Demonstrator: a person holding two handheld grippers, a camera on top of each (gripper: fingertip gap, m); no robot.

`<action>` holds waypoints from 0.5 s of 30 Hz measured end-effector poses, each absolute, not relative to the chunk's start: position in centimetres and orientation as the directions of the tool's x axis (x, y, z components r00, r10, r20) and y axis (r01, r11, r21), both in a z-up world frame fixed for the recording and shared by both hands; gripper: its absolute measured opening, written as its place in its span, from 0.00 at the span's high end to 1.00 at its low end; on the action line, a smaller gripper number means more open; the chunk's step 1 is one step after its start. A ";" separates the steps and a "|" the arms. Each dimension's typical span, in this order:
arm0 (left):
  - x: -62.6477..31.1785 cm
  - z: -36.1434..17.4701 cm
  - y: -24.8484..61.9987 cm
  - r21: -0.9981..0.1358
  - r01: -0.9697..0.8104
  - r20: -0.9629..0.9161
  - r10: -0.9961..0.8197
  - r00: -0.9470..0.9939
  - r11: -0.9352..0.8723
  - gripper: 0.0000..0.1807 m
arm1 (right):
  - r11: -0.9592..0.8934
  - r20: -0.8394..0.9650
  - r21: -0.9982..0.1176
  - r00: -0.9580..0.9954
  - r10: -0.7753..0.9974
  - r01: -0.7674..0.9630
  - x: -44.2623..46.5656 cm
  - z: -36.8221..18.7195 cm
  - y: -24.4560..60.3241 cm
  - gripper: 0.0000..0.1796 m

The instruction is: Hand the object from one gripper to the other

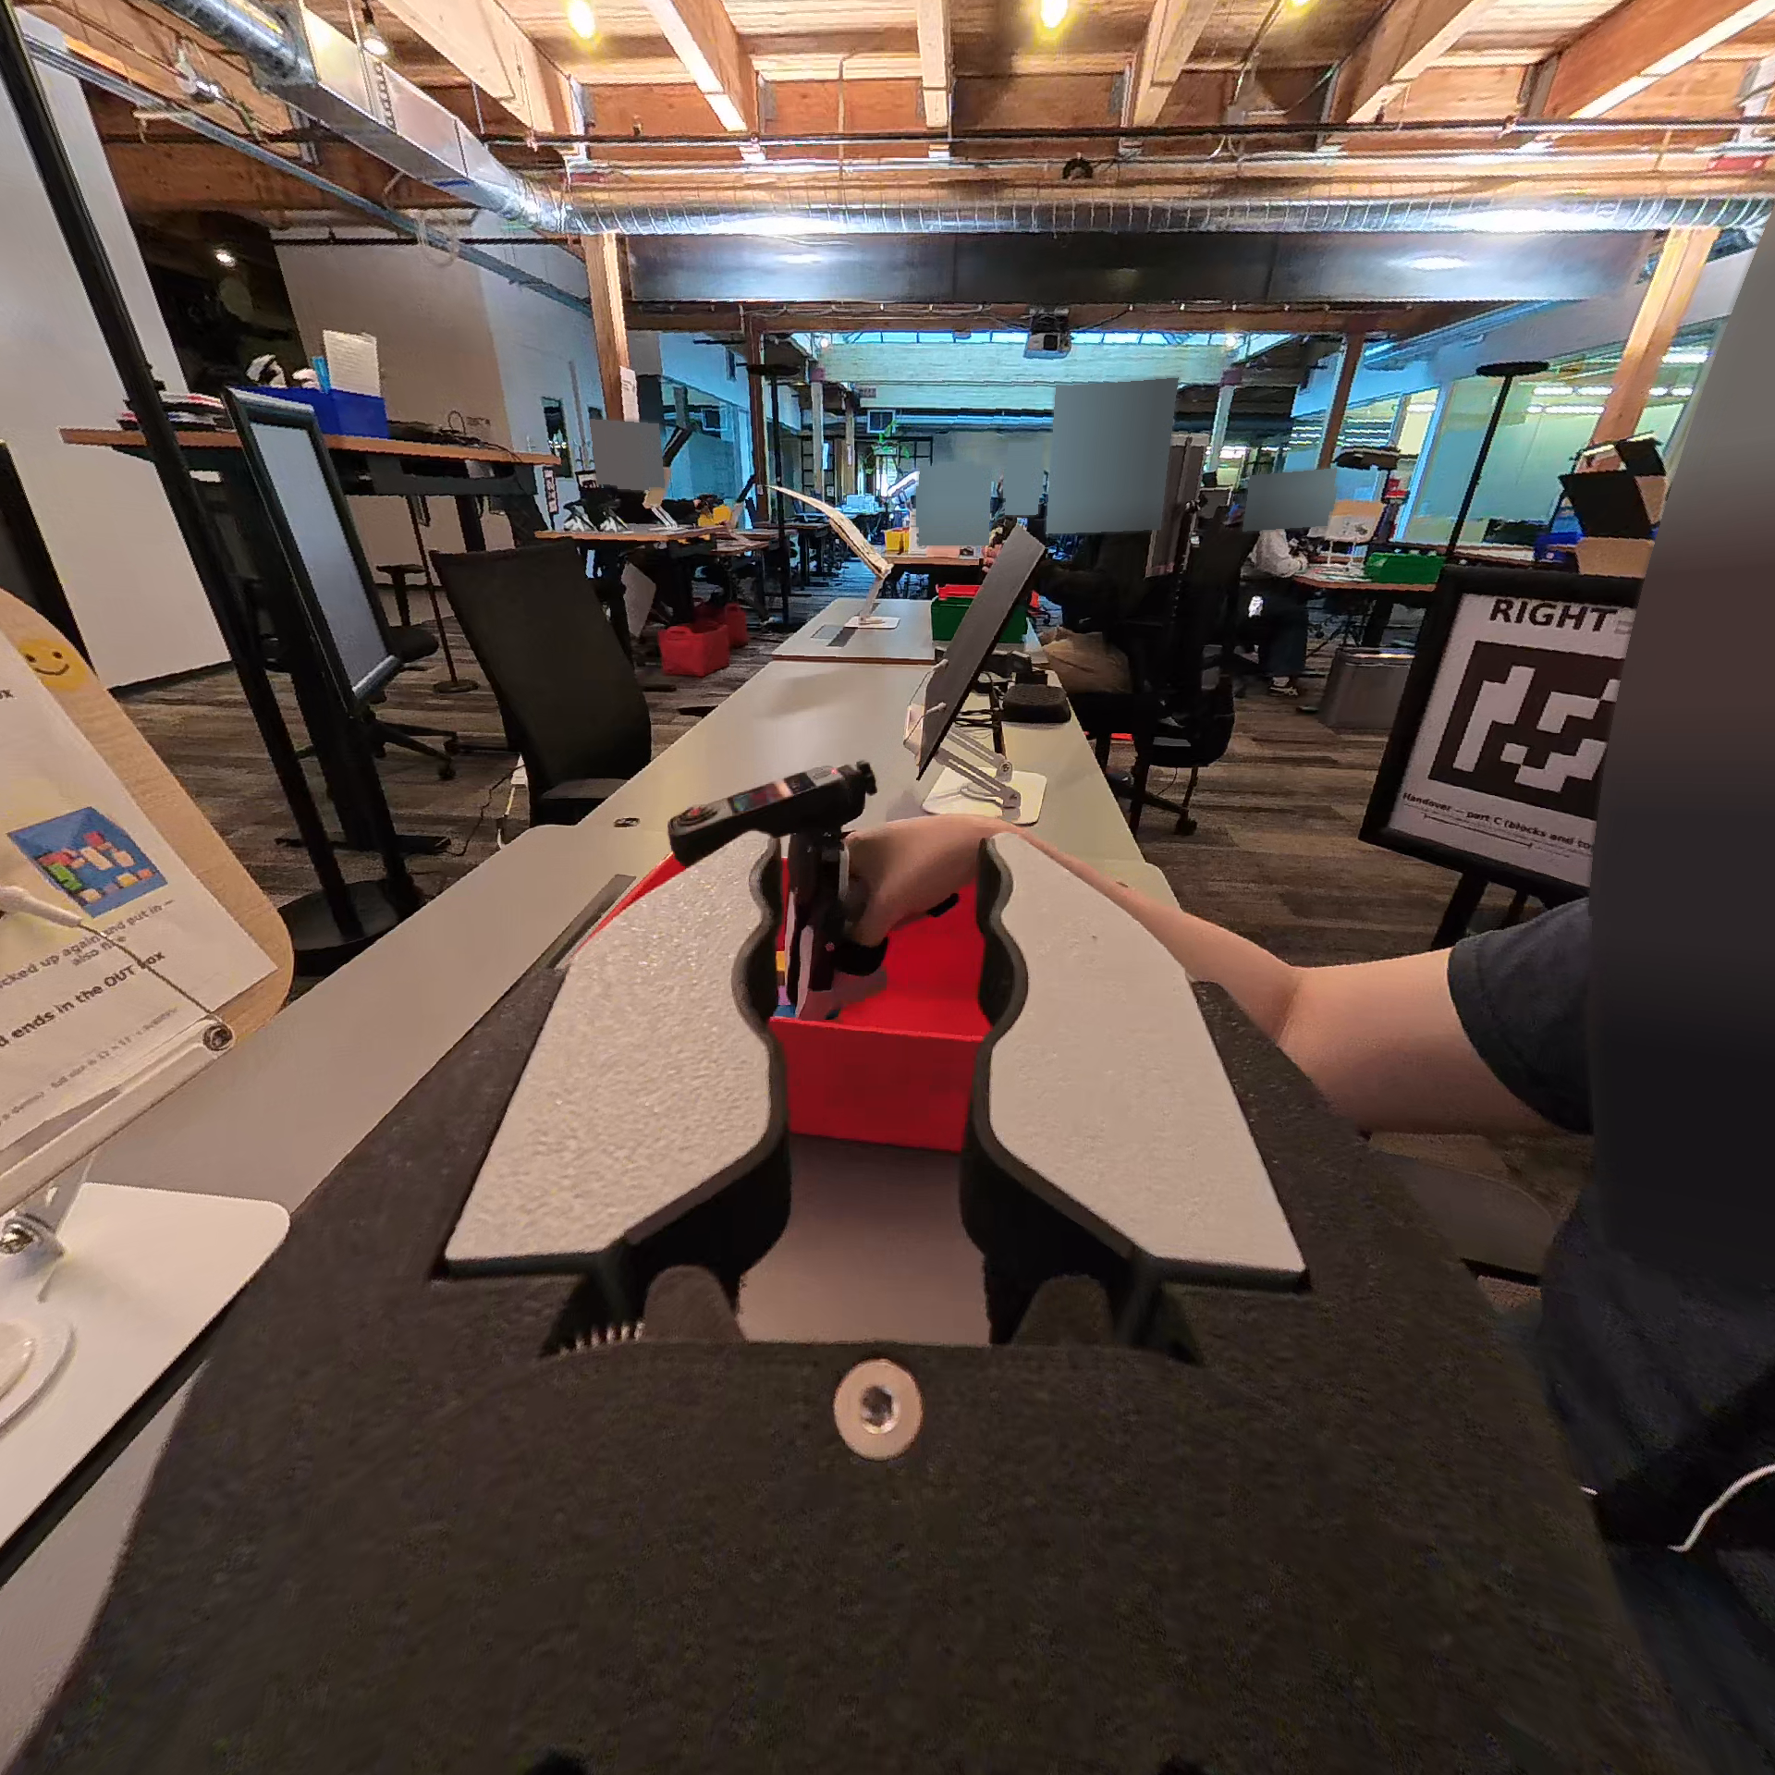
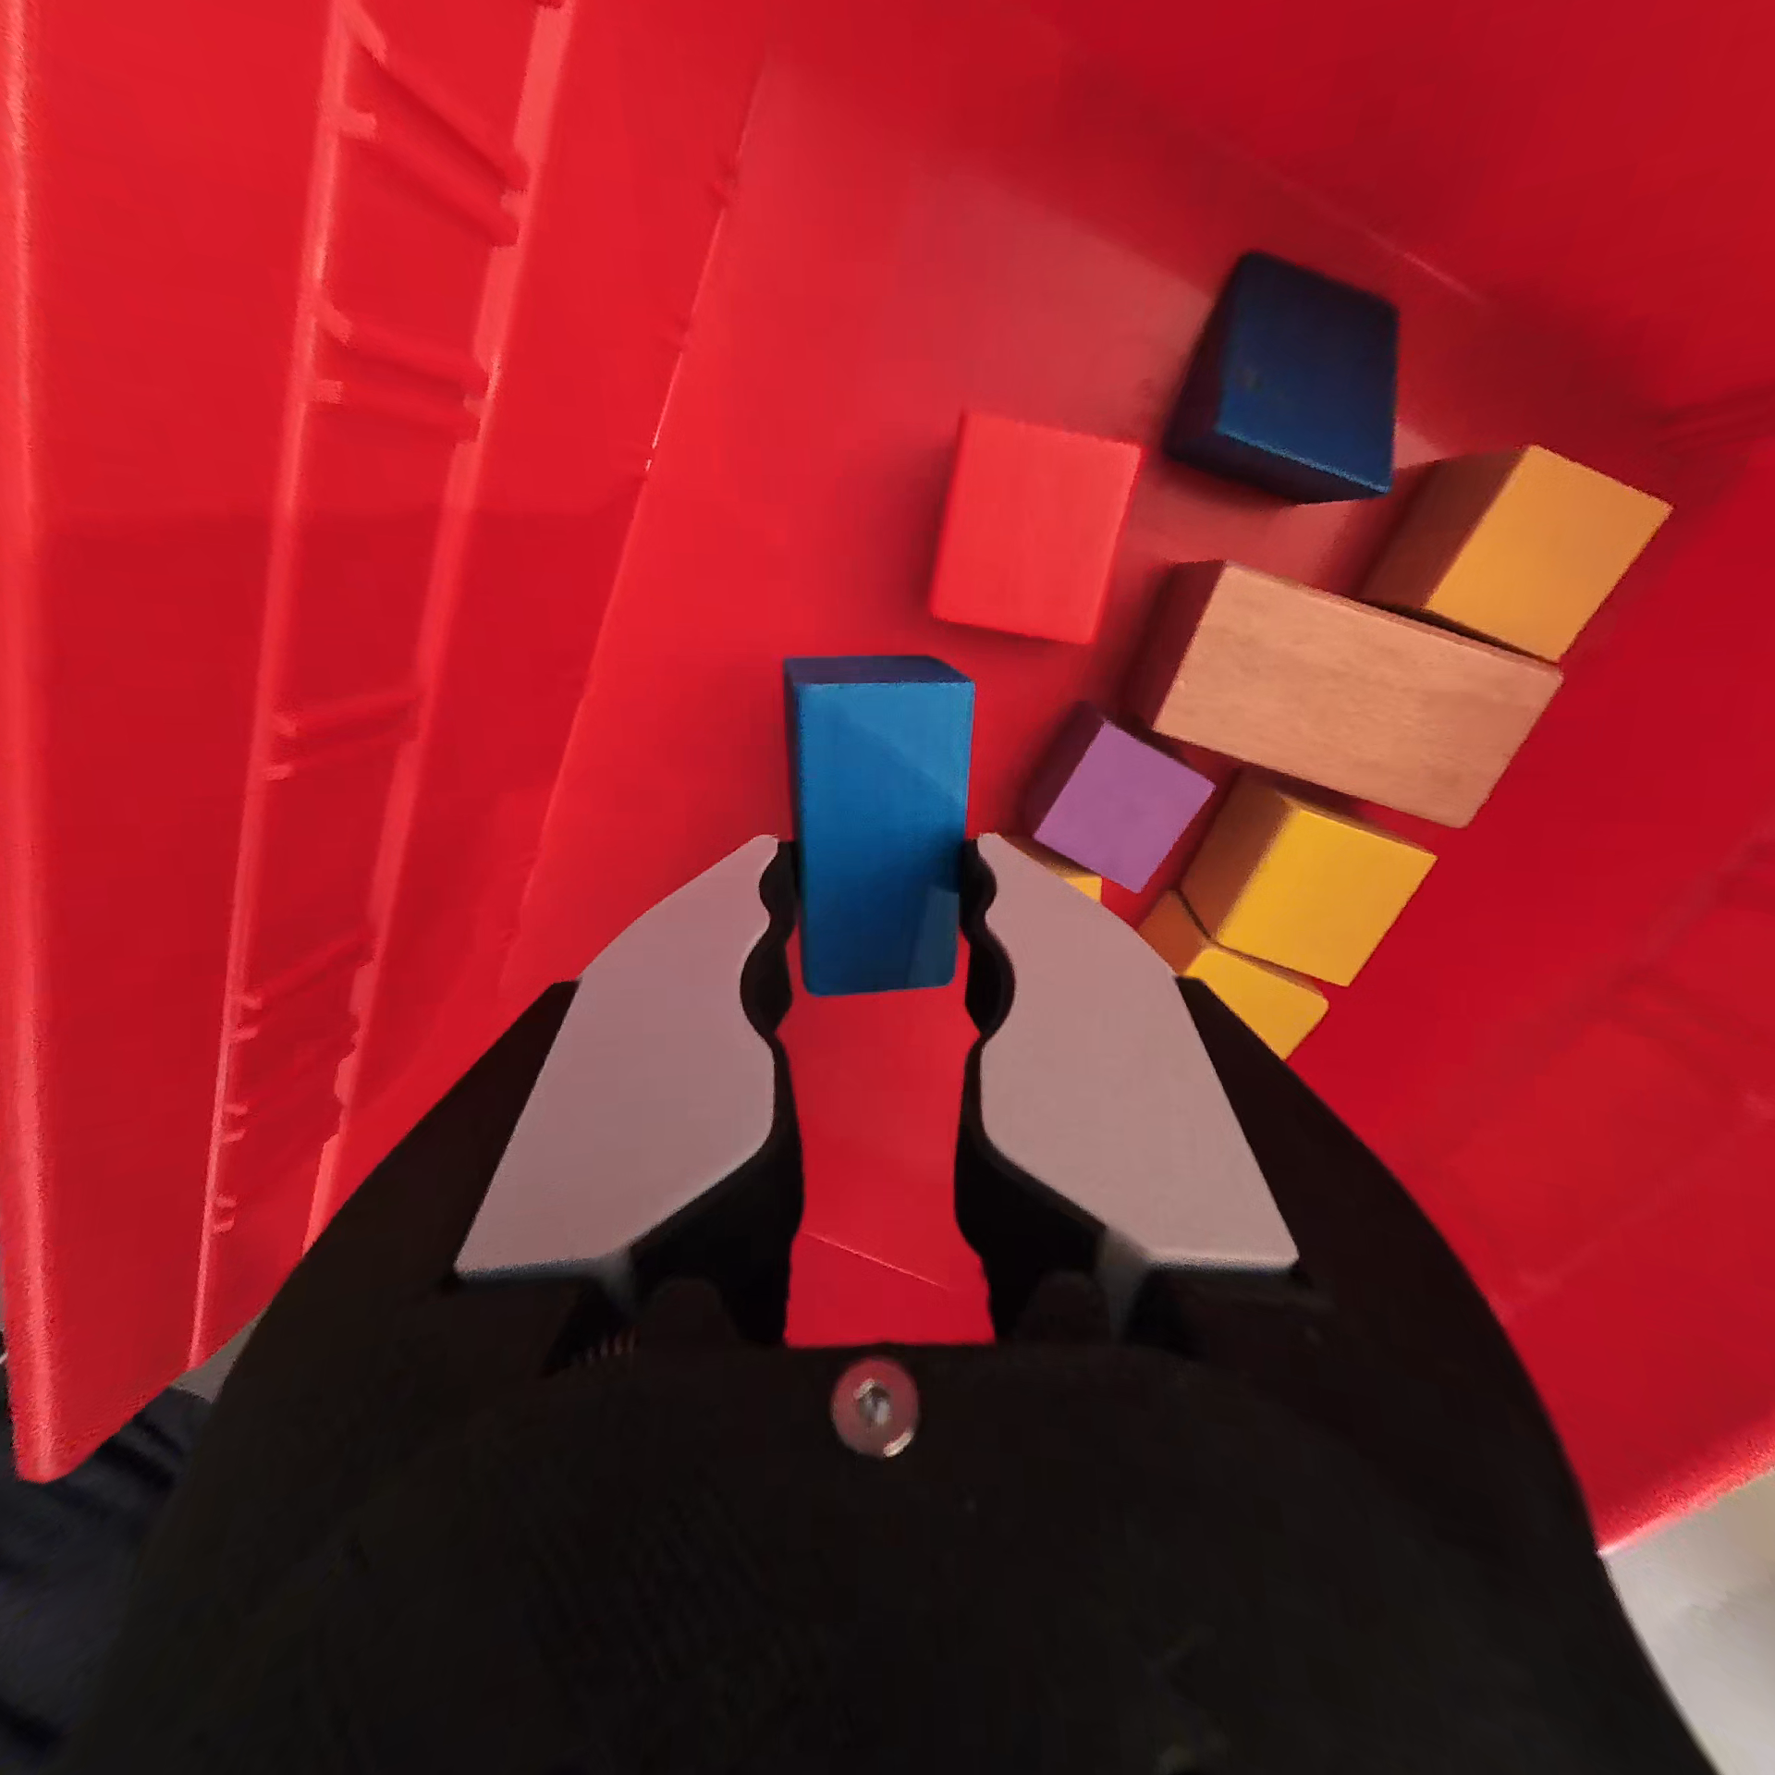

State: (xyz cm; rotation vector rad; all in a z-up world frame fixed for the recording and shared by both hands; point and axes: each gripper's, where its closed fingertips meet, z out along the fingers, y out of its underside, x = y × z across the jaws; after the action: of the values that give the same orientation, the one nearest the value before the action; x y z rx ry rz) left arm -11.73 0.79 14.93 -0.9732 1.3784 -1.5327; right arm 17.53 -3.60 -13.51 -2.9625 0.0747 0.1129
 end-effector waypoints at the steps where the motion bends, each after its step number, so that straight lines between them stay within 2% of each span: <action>1: -11.7 14.9 0.8 -0.995 0.083 0.017 -0.937 -0.350 -0.049 0.79 | -0.986 -0.070 -0.159 0.997 -0.043 -0.053 17.5 -13.8 -3.6 0.81; 15: -11.4 14.7 0.9 -0.994 0.073 0.047 -0.930 -0.364 -0.078 0.80 | -0.994 -0.004 -0.102 0.999 -0.034 -0.035 18.0 -15.4 -3.2 0.81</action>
State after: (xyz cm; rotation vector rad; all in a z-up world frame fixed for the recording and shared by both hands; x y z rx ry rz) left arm -11.37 0.87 14.66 -0.9925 1.3767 -1.5657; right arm 18.00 -3.25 -15.37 -3.0390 0.0524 0.0033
